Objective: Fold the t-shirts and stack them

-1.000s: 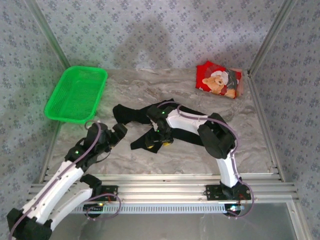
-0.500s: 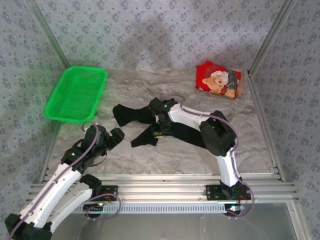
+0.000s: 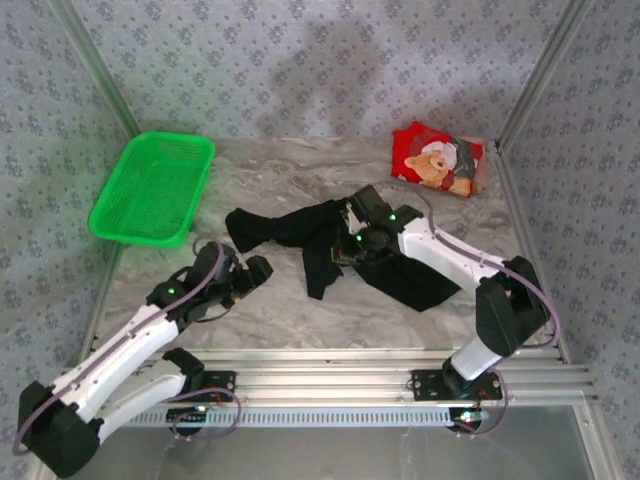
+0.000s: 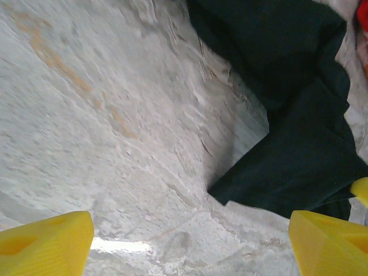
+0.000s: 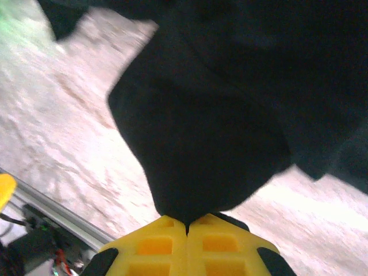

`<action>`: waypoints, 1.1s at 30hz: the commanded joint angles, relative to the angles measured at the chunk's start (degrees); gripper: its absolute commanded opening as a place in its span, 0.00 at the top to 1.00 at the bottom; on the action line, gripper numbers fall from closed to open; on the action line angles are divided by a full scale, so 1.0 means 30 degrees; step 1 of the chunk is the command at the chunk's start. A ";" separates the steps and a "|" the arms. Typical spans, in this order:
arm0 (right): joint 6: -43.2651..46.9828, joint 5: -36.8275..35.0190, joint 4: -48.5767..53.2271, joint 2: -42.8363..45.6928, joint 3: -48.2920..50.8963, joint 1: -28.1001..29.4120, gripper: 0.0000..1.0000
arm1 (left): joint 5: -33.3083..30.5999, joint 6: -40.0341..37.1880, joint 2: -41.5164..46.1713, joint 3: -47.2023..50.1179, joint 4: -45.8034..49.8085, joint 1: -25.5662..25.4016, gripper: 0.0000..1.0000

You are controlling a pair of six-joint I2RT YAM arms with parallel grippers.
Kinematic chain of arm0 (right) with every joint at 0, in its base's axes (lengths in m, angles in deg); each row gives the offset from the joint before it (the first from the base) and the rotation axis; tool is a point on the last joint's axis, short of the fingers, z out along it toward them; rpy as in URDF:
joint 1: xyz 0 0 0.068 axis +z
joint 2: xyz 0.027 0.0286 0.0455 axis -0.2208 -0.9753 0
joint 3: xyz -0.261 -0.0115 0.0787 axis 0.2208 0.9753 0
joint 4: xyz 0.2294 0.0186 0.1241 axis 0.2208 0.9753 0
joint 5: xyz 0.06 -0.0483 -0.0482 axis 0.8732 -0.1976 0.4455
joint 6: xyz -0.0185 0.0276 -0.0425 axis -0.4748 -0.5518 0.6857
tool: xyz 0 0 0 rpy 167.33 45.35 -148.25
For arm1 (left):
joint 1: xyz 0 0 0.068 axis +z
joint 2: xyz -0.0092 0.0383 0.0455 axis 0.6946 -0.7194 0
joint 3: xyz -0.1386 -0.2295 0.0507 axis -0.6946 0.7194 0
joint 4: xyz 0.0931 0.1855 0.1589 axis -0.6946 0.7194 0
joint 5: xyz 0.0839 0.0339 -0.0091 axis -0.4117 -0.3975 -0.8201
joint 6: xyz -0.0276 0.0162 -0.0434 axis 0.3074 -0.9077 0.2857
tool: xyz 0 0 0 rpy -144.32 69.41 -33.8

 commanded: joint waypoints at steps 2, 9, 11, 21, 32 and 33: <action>-0.0623 0.0101 0.0530 0.1301 0.3452 -0.0908 1.00 | 0.0569 0.1371 -0.2190 -0.0510 -0.1737 -0.1294 0.12; -0.1099 -0.0538 0.0266 0.2228 0.5478 -0.3203 1.00 | 0.2161 0.1833 -0.7519 -0.2541 -0.3332 -0.3288 0.13; -0.1363 -0.0350 0.0080 0.2933 0.5996 -0.4191 1.00 | 0.2367 0.2086 -0.8510 -0.2933 -0.4083 -0.3687 0.14; -0.2245 0.4580 -0.2608 0.4112 0.4432 -0.5002 1.00 | 0.2168 0.3184 -0.9124 -0.3305 -0.6774 -0.3708 0.13; -0.4076 0.8136 -0.3499 0.0633 -0.3268 -0.1614 1.00 | 0.0310 0.0802 -0.2285 -0.3108 -0.1067 0.1337 0.11; -0.4052 0.8512 -0.3541 0.0080 -0.4419 -0.1178 1.00 | 0.0505 0.0419 -0.1805 -0.3220 -0.0661 0.2057 0.11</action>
